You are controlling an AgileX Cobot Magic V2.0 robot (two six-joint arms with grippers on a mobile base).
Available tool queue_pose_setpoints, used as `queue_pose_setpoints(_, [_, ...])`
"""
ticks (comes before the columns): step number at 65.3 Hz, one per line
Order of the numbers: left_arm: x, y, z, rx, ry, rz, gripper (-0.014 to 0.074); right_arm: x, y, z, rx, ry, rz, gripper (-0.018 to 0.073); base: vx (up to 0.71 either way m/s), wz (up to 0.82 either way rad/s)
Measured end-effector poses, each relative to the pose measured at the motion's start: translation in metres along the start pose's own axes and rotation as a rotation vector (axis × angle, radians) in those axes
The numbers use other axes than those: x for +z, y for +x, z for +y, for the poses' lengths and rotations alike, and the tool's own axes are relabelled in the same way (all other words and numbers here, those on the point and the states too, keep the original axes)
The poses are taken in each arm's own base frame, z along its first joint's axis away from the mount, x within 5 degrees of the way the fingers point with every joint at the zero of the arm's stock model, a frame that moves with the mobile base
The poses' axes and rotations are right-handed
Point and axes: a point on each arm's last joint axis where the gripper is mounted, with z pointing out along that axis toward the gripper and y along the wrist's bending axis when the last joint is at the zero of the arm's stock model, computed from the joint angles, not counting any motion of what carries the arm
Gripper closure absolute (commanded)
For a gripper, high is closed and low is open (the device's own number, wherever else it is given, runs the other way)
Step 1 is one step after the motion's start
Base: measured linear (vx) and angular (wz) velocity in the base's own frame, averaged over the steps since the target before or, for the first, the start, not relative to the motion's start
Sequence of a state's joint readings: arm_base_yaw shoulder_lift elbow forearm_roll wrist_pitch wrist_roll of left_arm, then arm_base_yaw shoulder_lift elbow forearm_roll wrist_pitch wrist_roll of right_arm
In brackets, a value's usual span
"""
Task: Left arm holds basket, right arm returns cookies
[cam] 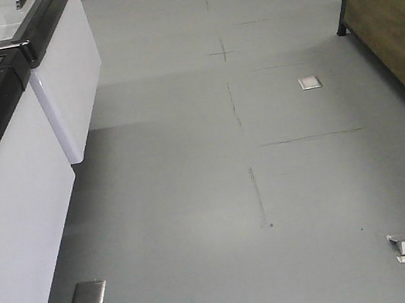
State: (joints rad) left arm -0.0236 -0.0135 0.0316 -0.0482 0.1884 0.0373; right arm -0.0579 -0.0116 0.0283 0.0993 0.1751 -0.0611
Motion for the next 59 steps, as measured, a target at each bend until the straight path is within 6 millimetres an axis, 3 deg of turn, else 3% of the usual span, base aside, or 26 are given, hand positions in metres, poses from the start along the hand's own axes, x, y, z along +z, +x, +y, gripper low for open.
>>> queue_pose_setpoints(59, [0.0000,0.0000,0.0000,0.000,0.000,0.000,0.0602,0.0000,0.0000,0.0000,0.000,0.000,0.000,0.0566,0.00,0.00])
